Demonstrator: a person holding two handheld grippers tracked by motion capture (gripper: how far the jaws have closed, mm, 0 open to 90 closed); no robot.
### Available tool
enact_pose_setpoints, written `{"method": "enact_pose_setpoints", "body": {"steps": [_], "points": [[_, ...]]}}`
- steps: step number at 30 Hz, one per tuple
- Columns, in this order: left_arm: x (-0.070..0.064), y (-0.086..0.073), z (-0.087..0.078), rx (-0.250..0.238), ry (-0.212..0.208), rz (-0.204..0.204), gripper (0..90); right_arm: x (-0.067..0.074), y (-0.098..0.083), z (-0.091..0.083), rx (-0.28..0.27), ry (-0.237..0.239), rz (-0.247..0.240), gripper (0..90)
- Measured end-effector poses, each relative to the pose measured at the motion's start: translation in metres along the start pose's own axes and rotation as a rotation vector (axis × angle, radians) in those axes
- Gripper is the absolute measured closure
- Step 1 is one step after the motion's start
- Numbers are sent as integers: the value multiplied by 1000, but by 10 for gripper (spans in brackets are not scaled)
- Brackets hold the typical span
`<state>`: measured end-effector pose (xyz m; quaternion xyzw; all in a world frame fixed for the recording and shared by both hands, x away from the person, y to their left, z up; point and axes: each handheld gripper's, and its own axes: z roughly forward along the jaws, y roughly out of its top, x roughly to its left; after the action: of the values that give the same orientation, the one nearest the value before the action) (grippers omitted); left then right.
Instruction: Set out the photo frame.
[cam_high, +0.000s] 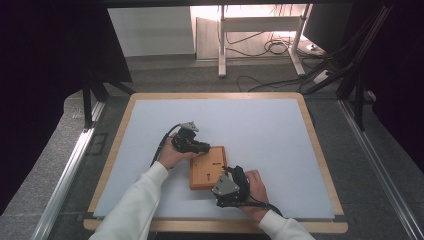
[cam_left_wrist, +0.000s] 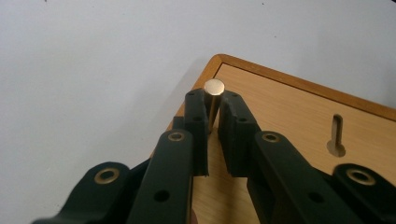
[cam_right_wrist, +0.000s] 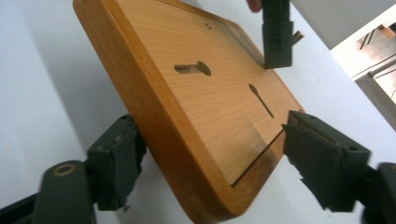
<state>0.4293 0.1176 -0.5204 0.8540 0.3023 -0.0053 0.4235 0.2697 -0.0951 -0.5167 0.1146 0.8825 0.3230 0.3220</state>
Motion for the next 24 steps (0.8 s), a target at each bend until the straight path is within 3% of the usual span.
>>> {"method": "enact_pose_setpoints", "body": {"steps": [8, 11, 13, 17, 24], "points": [[1, 0, -2, -7, 4, -1, 774, -3, 3, -5, -28, -14, -36, 365], [3, -1, -6, -29, 5, -27, 639, -6, 4, -7, -38, -40, -41, 395], [3, -2, -10, -47, 13, -31, 598, -9, 6, -9, -45, -50, -33, 403], [4, -6, -27, -95, 53, -51, 461, -13, 8, -10, -46, -53, -31, 418], [5, -23, -56, -148, 107, -56, 401, -12, 10, -10, -38, -45, -46, 429]]}}
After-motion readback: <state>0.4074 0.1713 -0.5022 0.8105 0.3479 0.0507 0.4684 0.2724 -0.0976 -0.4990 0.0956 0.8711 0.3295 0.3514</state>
